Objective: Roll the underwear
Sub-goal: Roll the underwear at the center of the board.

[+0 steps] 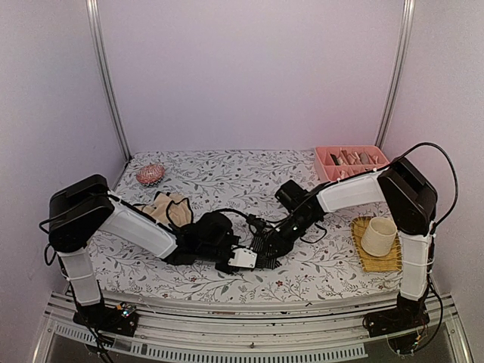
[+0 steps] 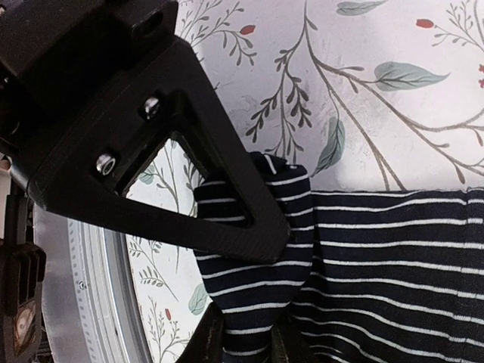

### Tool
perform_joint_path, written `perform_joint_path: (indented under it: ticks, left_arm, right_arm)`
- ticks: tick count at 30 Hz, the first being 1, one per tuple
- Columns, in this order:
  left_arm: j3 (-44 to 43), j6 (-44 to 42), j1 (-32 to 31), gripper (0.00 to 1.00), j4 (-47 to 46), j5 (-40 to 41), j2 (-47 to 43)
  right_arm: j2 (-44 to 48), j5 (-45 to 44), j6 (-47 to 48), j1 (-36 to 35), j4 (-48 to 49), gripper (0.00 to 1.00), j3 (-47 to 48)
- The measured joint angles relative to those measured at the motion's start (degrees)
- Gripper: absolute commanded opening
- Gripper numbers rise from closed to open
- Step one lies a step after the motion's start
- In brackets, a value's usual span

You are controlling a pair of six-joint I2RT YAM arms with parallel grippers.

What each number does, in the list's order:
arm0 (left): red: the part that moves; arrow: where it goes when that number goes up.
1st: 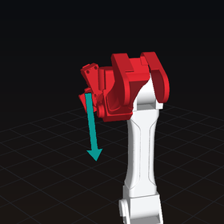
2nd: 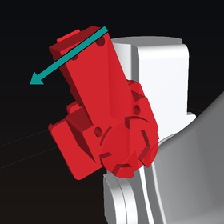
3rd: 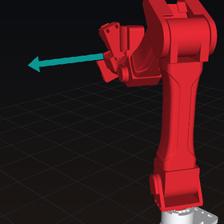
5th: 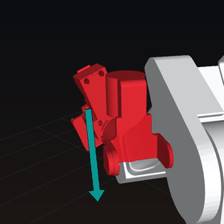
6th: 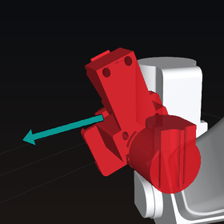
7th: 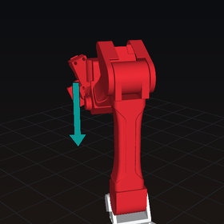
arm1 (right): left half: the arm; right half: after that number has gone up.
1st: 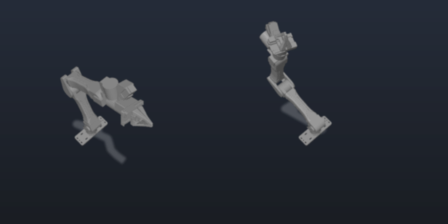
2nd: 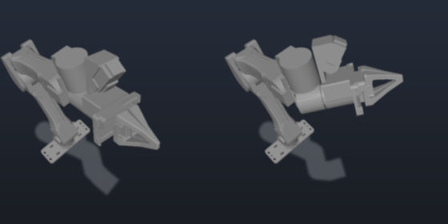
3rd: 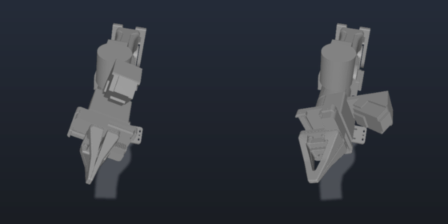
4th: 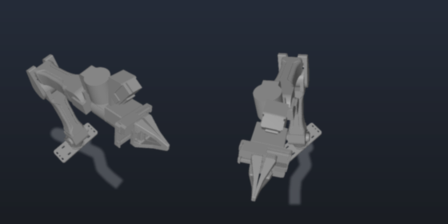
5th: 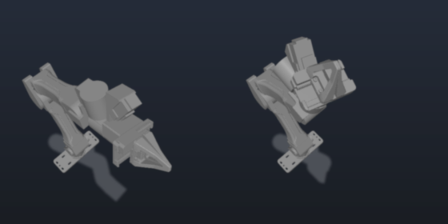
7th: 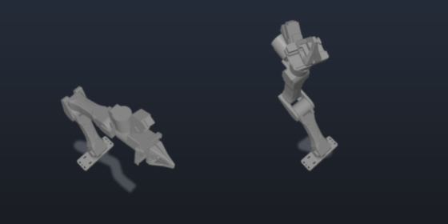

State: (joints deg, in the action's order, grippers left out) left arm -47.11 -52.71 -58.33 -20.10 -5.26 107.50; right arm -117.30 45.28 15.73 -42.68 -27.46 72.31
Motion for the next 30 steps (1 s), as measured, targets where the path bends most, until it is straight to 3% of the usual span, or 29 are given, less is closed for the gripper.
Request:
perform_joint_path:
  ticks: [6, 11, 18, 24, 30]
  left_arm:
    - [-0.81, -0.04, -0.22, 0.0, 1.62, -0.11, 0.02]
    - [-3.28, 0.46, -0.24, 0.0, 6.84, -0.46, 0.0]
    - [-13.07, 2.86, -0.13, 0.0, 22.21, -3.34, 1.84]
    - [-25.0, 4.83, 1.31, 0.0, 36.02, -8.83, 7.72]
    - [-36.61, 6.19, 3.65, 0.0, 49.4, -14.38, 13.6]
  right_arm:
    - [3.41, -4.81, -0.04, -0.07, 1.14, 0.38, -2.49]
    - [14.32, -14.4, -0.15, 0.0, 3.43, 0.47, -10.21]
    - [32.2, -29.75, 1.31, -2.38, 13.29, 0.48, -24.63]
    - [36.72, -43.89, 3.56, -11.54, 20.41, 0.47, -34.6]
    - [41.62, -53.22, 4.61, -15.52, 27.06, 0.47, -39.82]
